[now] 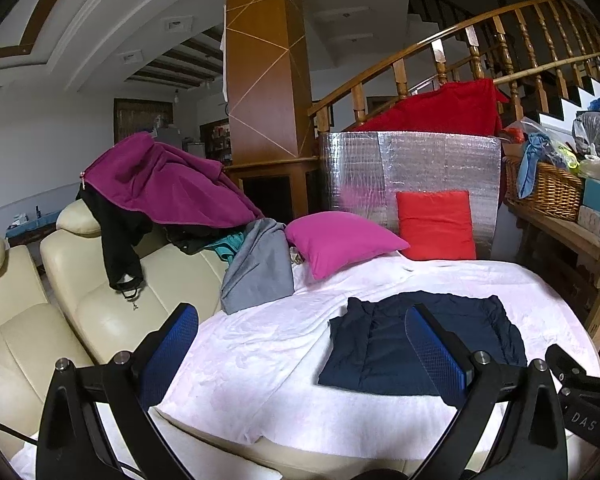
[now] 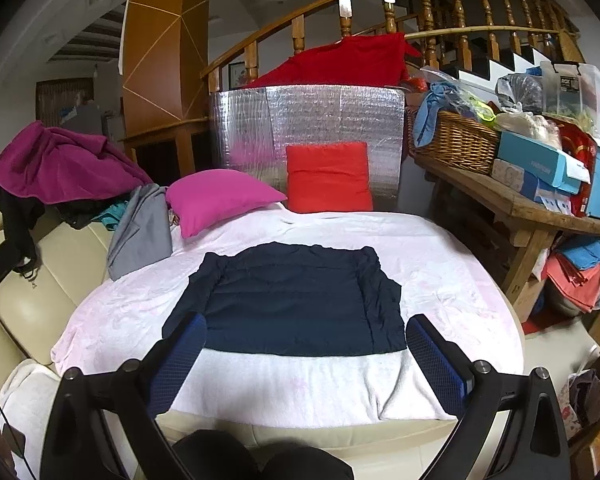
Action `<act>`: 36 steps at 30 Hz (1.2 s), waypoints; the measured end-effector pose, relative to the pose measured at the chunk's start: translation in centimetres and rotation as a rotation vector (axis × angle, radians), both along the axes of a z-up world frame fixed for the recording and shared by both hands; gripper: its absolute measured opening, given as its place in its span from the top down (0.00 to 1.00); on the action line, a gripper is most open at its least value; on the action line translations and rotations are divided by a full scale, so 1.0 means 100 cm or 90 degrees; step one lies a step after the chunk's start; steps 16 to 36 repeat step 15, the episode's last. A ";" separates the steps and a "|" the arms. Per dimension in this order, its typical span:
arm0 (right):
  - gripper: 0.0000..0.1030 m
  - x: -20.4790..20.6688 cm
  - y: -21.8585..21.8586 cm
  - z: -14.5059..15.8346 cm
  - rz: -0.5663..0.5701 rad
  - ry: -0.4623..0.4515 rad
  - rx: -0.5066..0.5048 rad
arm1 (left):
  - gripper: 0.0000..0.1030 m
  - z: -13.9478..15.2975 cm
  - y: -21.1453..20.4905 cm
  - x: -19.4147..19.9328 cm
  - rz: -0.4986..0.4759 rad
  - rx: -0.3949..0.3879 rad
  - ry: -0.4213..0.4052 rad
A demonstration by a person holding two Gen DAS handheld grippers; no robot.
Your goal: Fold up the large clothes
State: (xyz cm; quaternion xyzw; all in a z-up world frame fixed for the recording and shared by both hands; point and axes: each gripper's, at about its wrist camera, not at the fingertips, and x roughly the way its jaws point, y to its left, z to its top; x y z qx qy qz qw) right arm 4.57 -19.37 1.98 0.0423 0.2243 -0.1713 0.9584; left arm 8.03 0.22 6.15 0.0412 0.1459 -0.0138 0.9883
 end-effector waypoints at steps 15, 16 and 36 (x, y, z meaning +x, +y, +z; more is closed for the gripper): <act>0.02 0.062 -0.043 -0.017 -0.034 0.036 0.032 | 0.00 -0.014 -0.002 0.085 -0.057 -0.041 0.060; 0.02 0.062 -0.043 -0.017 -0.034 0.036 0.032 | 0.00 -0.014 -0.002 0.085 -0.057 -0.041 0.060; 0.02 0.062 -0.043 -0.017 -0.034 0.036 0.032 | 0.00 -0.014 -0.002 0.085 -0.057 -0.041 0.060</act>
